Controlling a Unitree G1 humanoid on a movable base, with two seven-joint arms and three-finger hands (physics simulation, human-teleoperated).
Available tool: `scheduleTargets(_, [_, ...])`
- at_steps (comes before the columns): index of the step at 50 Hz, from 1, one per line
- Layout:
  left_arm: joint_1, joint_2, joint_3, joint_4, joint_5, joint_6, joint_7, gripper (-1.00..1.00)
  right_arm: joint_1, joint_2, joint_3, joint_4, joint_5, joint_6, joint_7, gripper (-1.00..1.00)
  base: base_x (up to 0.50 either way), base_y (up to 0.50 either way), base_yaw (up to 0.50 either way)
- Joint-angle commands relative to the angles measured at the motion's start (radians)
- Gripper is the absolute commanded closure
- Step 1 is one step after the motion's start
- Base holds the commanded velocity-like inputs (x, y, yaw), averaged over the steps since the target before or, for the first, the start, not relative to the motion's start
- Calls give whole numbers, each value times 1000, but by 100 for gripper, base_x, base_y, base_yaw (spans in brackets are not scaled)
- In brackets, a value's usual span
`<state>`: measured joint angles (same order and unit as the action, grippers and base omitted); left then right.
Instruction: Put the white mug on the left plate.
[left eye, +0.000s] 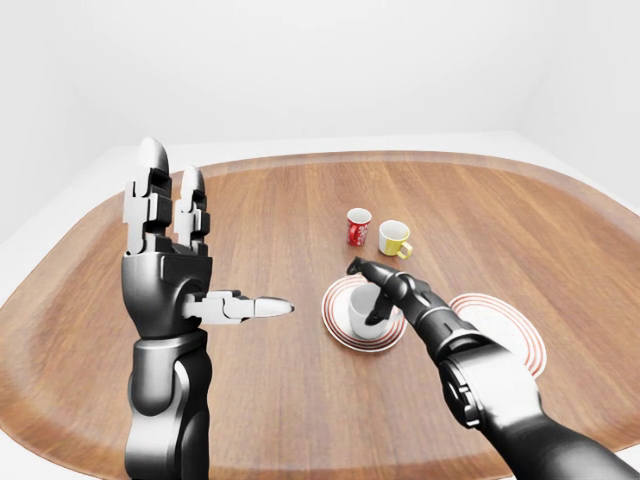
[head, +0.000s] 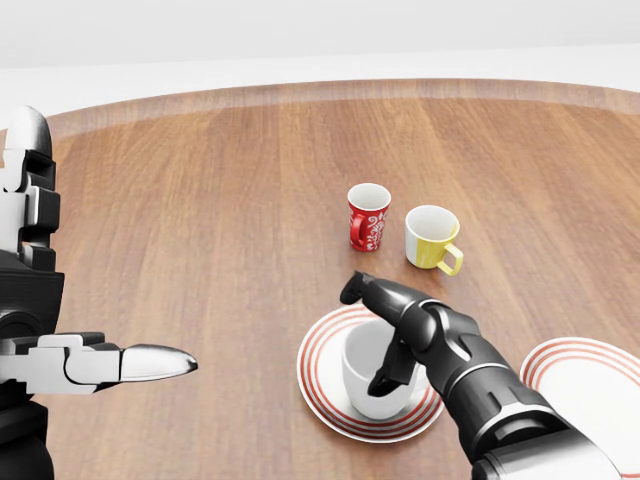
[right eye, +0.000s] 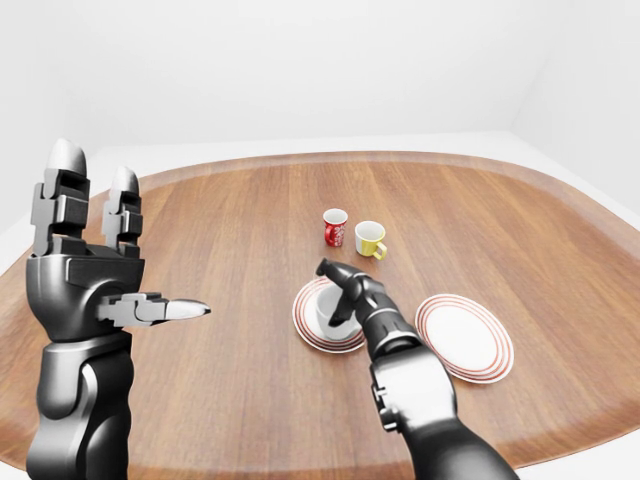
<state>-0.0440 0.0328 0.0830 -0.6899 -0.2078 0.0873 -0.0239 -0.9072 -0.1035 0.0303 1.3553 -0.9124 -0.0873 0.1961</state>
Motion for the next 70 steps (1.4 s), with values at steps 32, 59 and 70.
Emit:
scheduleTargets(32, [16,-7,-15,21,12,0,-9,-100,6,-28,26,-13,-26,0,171,-100,0,0,0])
scheduleTargets(59, [14,-6,-14,23,11,0,-9,-100,-12,-58,27,-36,-11,0,186,-100,0,0,0])
scheduleTargets(70, [13,-6,-14,29,13,0,-9,-100,-9,-60,32,-46,-10,0,201,-100,0,0,0])
